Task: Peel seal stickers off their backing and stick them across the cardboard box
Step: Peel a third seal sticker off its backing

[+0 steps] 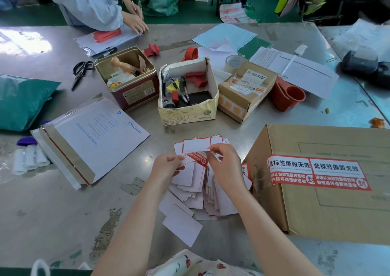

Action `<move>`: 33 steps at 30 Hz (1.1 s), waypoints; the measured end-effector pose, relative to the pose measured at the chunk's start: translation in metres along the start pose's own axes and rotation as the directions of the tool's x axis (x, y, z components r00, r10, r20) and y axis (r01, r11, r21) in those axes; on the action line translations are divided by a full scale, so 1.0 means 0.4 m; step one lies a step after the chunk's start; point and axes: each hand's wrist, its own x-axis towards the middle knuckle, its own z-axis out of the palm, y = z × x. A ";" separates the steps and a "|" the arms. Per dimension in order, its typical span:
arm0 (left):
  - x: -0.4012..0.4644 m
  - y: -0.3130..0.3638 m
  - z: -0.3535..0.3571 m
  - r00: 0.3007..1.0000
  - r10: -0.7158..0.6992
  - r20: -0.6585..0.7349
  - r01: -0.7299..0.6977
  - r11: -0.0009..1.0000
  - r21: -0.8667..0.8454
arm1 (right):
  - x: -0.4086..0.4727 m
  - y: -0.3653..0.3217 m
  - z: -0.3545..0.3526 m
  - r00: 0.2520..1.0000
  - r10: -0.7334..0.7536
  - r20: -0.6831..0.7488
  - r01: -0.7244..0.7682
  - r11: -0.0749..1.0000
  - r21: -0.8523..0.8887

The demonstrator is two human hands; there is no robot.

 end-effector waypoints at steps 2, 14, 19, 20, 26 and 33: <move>0.001 -0.006 -0.001 1.000 0.000 0.012 0.000 1.000 0.018 | 0.000 0.000 -0.002 1.000 0.002 -0.010 -0.002 1.000 0.001; 0.009 -0.031 0.006 1.000 -0.013 0.001 0.013 0.997 0.078 | 0.002 -0.003 -0.009 0.997 0.056 -0.059 -0.049 0.991 0.121; 0.023 -0.028 0.004 0.999 0.041 -0.006 -0.040 0.994 0.104 | 0.005 0.001 -0.008 0.995 0.065 -0.079 -0.057 0.992 0.110; 0.026 -0.025 0.005 0.998 0.060 -0.008 -0.059 0.993 0.102 | 0.006 0.003 -0.008 0.994 0.068 -0.083 -0.059 0.993 0.106; 0.042 0.010 0.019 0.990 0.139 0.018 -0.140 0.989 0.048 | 0.014 0.021 -0.006 0.983 0.116 -0.144 -0.098 0.988 0.121; 0.073 0.047 0.044 0.983 0.176 0.059 -0.179 0.983 0.042 | 0.014 0.027 -0.009 0.975 0.156 -0.160 -0.143 0.986 0.090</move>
